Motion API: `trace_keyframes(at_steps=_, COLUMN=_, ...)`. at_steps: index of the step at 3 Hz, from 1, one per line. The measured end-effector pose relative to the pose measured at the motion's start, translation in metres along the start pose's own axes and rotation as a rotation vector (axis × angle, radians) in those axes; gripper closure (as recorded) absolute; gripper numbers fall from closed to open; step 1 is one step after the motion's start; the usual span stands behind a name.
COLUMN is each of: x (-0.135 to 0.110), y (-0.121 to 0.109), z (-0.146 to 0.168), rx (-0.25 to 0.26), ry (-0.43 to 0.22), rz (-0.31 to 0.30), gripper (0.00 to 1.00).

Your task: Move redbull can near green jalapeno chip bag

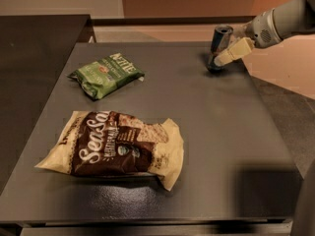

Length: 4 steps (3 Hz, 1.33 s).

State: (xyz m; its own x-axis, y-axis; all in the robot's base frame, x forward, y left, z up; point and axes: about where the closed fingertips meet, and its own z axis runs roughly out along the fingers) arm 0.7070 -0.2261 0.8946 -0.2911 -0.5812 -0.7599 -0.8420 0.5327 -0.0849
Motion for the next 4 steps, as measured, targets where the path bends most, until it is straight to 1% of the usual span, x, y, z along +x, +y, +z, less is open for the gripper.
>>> trace_keyframes(at_steps=1, x=-0.008, y=0.009, z=-0.002, rx=-0.040, ry=-0.026, rz=-0.001, gripper=0.41)
trace_keyframes(at_steps=2, x=-0.011, y=0.013, z=0.001, rx=-0.065, ry=-0.042, rz=0.003, gripper=0.64)
trace_keyframes(at_steps=3, x=-0.026, y=0.024, z=0.003, rx=-0.106, ry=-0.065, rz=-0.017, gripper=0.88)
trace_keyframes(at_steps=4, x=-0.048, y=0.042, z=0.013, rx=-0.171, ry=-0.084, rz=-0.056, gripper=1.00)
